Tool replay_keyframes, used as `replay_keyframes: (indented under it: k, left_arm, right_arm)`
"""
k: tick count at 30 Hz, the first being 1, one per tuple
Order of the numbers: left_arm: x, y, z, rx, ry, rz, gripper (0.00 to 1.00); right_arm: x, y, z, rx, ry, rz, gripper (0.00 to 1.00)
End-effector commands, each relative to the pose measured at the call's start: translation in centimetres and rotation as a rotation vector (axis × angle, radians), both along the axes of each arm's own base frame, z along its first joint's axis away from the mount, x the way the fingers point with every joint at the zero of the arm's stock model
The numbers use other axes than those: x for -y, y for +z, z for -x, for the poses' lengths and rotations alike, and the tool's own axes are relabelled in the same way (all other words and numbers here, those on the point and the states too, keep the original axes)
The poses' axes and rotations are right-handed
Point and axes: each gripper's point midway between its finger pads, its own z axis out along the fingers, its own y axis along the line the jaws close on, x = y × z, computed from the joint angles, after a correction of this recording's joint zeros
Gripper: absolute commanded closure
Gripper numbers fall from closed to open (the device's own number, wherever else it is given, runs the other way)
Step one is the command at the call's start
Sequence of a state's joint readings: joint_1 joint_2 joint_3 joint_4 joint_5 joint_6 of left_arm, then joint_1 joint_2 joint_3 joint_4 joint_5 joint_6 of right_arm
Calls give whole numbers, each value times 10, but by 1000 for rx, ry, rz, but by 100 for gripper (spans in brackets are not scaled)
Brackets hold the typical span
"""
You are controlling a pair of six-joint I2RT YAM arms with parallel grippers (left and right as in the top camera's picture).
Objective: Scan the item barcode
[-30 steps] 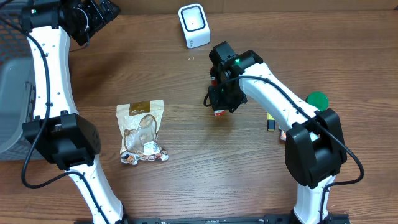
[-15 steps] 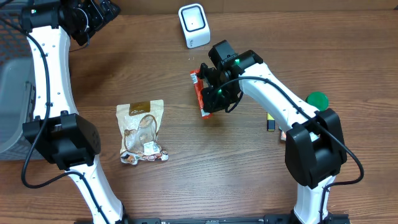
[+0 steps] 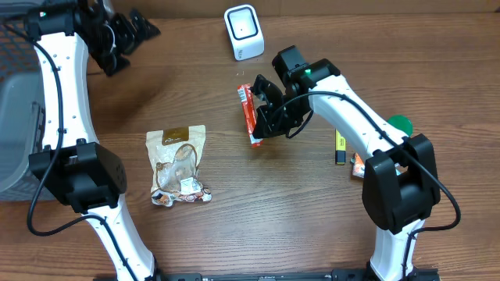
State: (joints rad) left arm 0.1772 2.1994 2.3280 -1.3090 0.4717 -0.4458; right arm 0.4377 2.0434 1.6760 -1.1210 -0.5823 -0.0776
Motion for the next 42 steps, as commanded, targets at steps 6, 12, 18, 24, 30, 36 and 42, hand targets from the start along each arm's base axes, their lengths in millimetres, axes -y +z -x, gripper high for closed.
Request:
replay_keyframes:
  k: [6, 12, 18, 24, 30, 36, 42]
  left_arm:
    - [70, -6, 43, -19, -422, -37, 15]
    - [135, -7, 62, 21, -670, -69, 13]
    - [173, -8, 73, 28, -759, -81, 16]
    - [187, -8, 73, 52, -790, -102, 21]
    - [185, -7, 67, 59, -759, -106, 7]
    - [190, -5, 61, 64, -716, -92, 3]
    - [192, -4, 56, 23, -603, -54, 24]
  right_arm:
    - [-19, 33, -2, 19, 26, -166, 96]
    - [-30, 46, 3, -8, 45, -264, 96]
    - [-33, 66, 4, -59, 46, -398, 96]
    - [-27, 102, 0, -69, 83, -634, 96]
    - [-16, 107, -7, -75, 54, -665, 96]
    - [-16, 107, -5, -72, 64, -666, 96]
    - [-16, 108, -5, -73, 65, -673, 96]
